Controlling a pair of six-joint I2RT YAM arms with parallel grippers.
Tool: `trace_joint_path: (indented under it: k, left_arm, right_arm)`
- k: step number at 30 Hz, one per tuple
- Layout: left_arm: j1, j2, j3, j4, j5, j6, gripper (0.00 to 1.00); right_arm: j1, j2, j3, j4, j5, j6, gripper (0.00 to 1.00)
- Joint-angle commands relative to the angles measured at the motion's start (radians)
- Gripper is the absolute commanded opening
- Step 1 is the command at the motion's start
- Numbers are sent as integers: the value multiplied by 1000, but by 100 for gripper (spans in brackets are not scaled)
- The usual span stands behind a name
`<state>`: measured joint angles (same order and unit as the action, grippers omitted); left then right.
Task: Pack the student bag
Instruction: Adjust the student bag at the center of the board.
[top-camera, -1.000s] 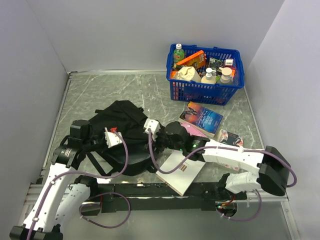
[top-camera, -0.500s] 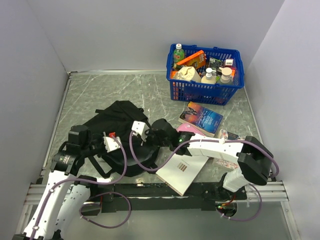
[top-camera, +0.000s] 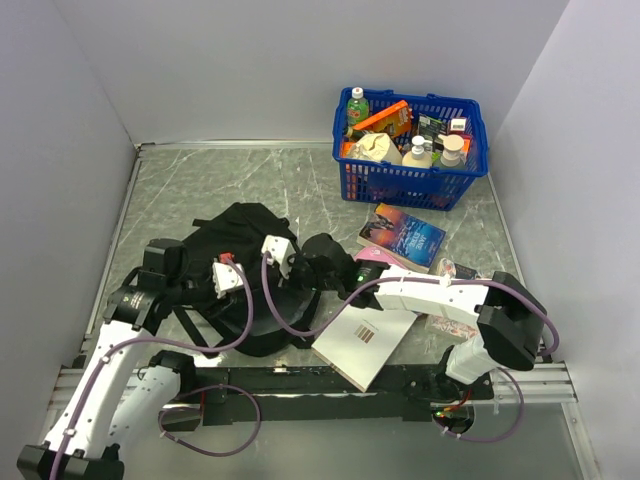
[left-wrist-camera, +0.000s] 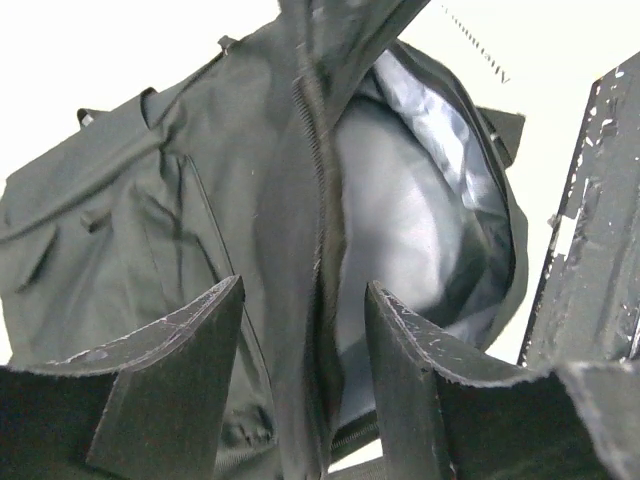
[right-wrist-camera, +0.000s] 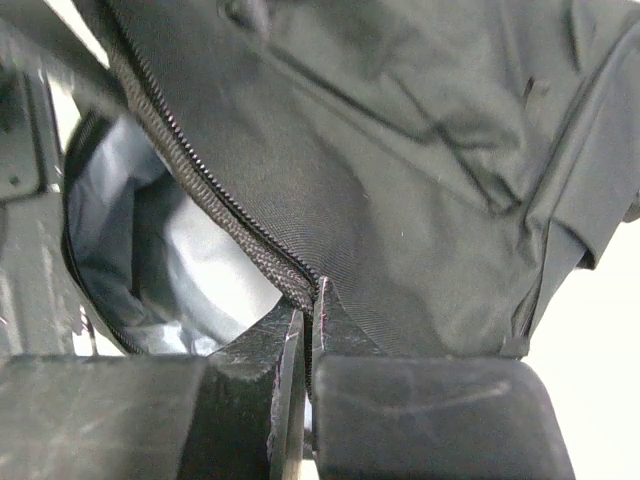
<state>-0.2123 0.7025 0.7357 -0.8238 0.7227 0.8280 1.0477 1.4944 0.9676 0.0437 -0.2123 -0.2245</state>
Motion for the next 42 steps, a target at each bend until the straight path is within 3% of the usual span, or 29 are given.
trace_joint_path:
  k: [1, 5, 8, 11, 12, 13, 17, 19, 21, 22, 24, 25, 28, 30, 32, 34, 35, 42]
  left_arm:
    - [-33, -37, -4, 66, 32, -41, 57]
    - [-48, -17, -12, 97, 18, -10, 56]
    - [-62, 18, 2, 146, -6, -27, 45]
    - [-87, 25, -19, 283, -137, -156, 21]
    - [-99, 28, -19, 302, -173, -185, 6]
    - [-117, 31, -15, 296, -186, -182, 1]
    - [-124, 58, 17, 285, -204, -216, 1]
    - [-124, 60, 36, 305, -221, -251, 1]
    - [-124, 63, 51, 344, -236, -301, 1]
    - [-124, 75, 69, 362, -244, -326, 1]
    - [-124, 104, 97, 358, -250, -348, 1]
    - [-124, 135, 119, 356, -259, -354, 1]
    - [-124, 146, 111, 353, -289, -330, 1]
    - [-122, 126, 88, 373, -282, -302, 1]
    - [-124, 100, 67, 387, -278, -302, 1]
    - [-124, 92, 59, 390, -273, -302, 1]
    - [-124, 94, 60, 385, -273, -302, 1]
    - [-124, 81, 62, 364, -292, -303, 1]
  right_arm:
    - [11, -60, 89, 76, -67, 59, 0]
    - [18, -60, 103, 62, -67, 71, 0]
    - [18, -63, 105, 68, -50, 82, 0]
    - [20, -75, 92, 94, -13, 105, 0]
    - [20, -79, 85, 100, 13, 109, 0]
    - [21, -80, 80, 107, 24, 117, 0]
    - [18, -100, 66, 146, 152, 210, 3]
    - [3, -106, 86, 111, 263, 276, 23]
    - [-40, -111, 117, 20, 272, 379, 42]
    - [-55, -126, 123, -10, 313, 416, 62]
    - [-116, -160, 77, -38, 306, 508, 77]
    - [-145, -219, 41, -21, 245, 581, 98]
    - [-282, -349, -125, 2, 143, 704, 100]
    - [-308, -393, -174, -89, 195, 775, 100]
    - [-314, -413, -170, -311, 339, 841, 87]
    - [-328, -405, -162, -440, 405, 925, 66]
    - [-330, -408, -171, -546, 451, 951, 64]
    - [-328, -595, -253, -775, 491, 1122, 66]
